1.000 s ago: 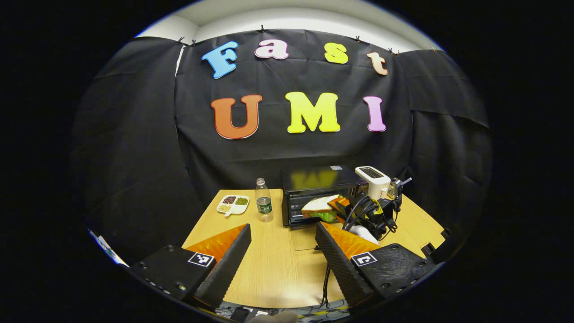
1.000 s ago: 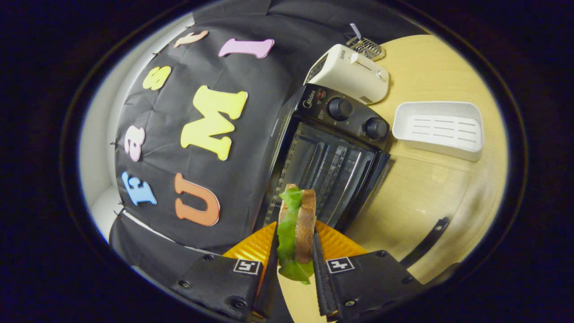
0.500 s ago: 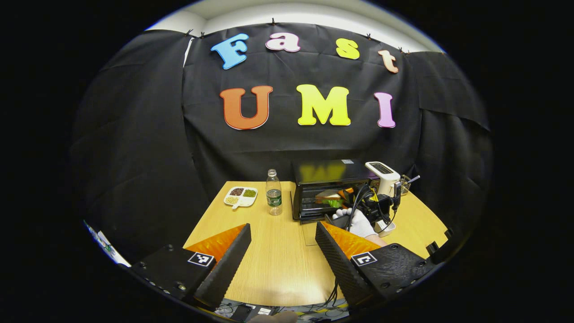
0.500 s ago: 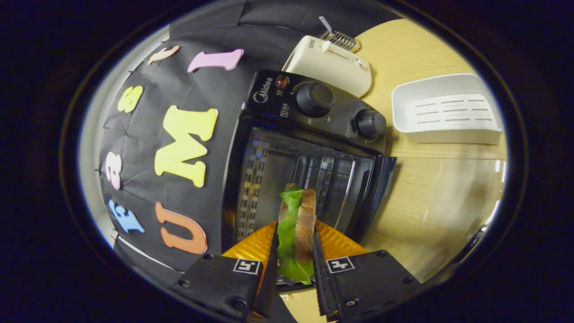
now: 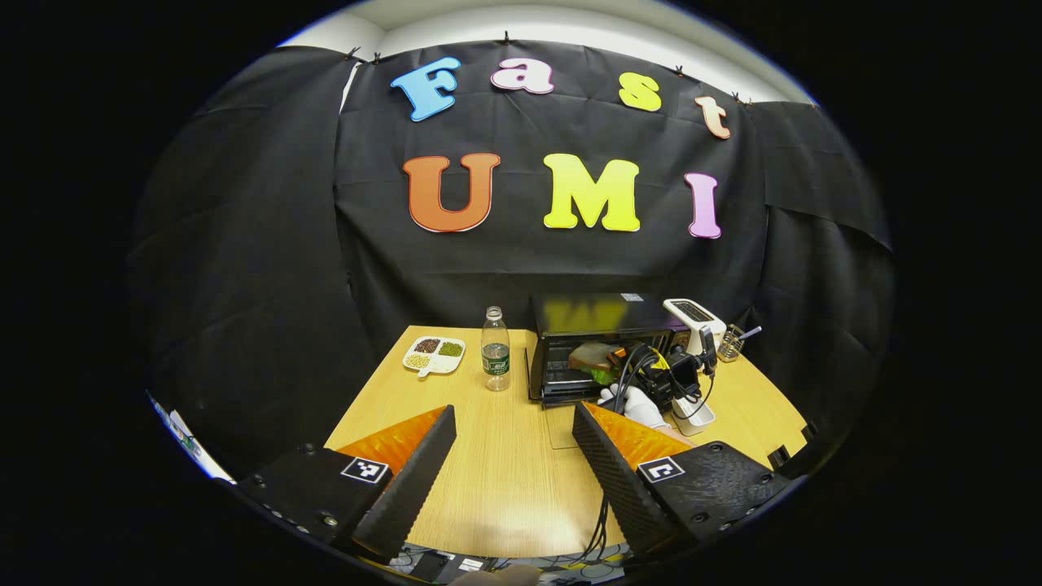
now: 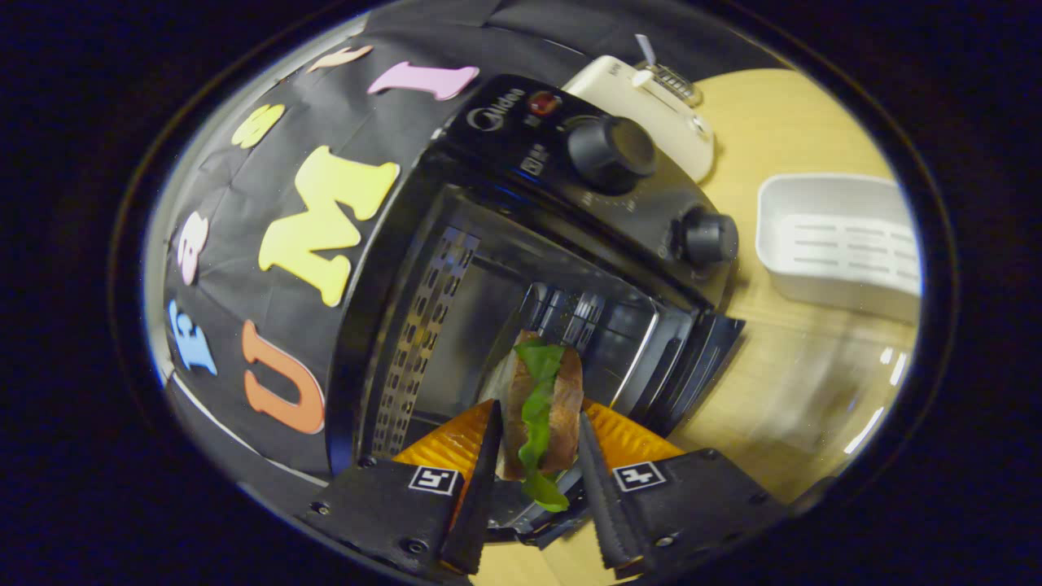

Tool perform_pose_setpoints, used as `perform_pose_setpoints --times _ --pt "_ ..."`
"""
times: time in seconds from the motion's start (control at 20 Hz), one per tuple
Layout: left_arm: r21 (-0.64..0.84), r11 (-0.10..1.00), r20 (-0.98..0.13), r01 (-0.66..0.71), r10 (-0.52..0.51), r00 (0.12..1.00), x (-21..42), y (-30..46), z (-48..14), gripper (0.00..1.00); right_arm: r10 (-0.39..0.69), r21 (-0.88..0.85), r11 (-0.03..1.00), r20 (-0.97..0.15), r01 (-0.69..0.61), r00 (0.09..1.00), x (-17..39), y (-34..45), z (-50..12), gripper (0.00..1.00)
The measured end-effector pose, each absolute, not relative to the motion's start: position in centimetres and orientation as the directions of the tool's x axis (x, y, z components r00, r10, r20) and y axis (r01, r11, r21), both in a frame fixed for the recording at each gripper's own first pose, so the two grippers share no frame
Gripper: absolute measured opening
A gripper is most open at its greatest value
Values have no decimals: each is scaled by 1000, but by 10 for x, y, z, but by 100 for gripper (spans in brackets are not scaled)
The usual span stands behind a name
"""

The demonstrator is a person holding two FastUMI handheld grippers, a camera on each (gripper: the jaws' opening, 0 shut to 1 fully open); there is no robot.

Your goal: Open the electric oven with the left hand, put the food in, and close the electric oven.

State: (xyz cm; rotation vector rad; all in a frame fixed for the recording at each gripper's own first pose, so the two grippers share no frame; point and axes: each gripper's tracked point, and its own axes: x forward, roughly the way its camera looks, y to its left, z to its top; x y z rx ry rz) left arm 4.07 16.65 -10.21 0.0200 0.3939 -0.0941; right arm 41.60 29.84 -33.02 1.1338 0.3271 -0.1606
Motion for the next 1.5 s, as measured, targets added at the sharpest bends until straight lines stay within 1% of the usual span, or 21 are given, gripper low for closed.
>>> perform_pose_setpoints --times 0.05,0.15,0.25,0.3,0.35,0.45,0.5,0.55,0.7,0.75,0.8,0.85,0.95,1.0,1.05,1.2,1.25,1.3,1.4,1.45,1.5 --pt "-6 995 -379 96 -91 921 42 165 -101 96 34 833 473 -344 288 938 412 293 -329 46" --pt "-24 995 -372 97 -99 923 44 160 -99 95 12 737 616 -362 278 932 402 281 -326 58" --pt "-34 995 -358 92 -98 928 46 160 -95 95 29 644 724 -385 246 923 387 275 -322 80" --pt "-40 995 -349 92 -100 932 48 157 -93 95 30 607 759 -392 234 920 379 271 -324 100" --pt "-37 995 -336 90 -97 937 49 156 -90 95 35 586 781 -389 218 921 367 267 -320 89" --pt "-15 996 -309 86 -86 947 51 156 -88 95 49 556 812 -372 180 927 348 259 -303 89" --pt "-6 996 -300 84 -82 950 50 156 -87 95 66 548 823 -359 153 931 334 256 -289 100" --pt "7 997 -294 81 -75 953 49 155 -87 95 88 535 837 -347 119 934 324 254 -276 89" --pt "51 996 -258 73 -58 964 45 150 -83 95 123 435 900 -316 28 941 285 237 -235 89" --pt "61 995 -246 74 -57 968 42 146 -82 95 128 395 919 -304 3 944 272 229 -220 100" --pt "62 995 -236 72 -55 970 40 142 -83 95 134 355 935 -288 -24 948 258 222 -207 89" --pt "55 996 -232 77 -62 971 39 137 -85 95 134 308 950 -272 -46 953 244 213 -195 100" --pt "39 996 -221 82 -71 973 36 124 -88 95 160 255 963 -258 -92 953 216 199 -176 100" --pt "32 996 -213 88 -79 974 36 117 -89 95 173 237 965 -261 -111 950 200 195 -172 89" --pt "32 996 -207 86 -78 975 37 111 -89 95 170 215 970 -266 -114 949 186 183 -168 100" --pt "3 996 -215 87 -84 973 40 93 -100 95 151 171 979 -262 -108 953 147 150 -154 100" --pt "0 997 -216 81 -79 973 42 88 -104 95 146 161 981 -248 -108 958 137 139 -146 89" --pt "1 997 -216 80 -78 973 46 83 -107 95 137 145 984 -237 -105 962 131 128 -140 100" --pt "0 997 -245 76 -73 967 52 72 -124 95 132 103 989 -232 -111 964 120 111 -133 100" --pt "-6 997 -262 71 -70 963 56 66 -131 95 135 84 989 -234 -119 963 118 105 -131 90" --pt "-12 998 -278 69 -70 958 59 60 -140 95 134 70 990 -234 -121 963 118 98 -131 90"
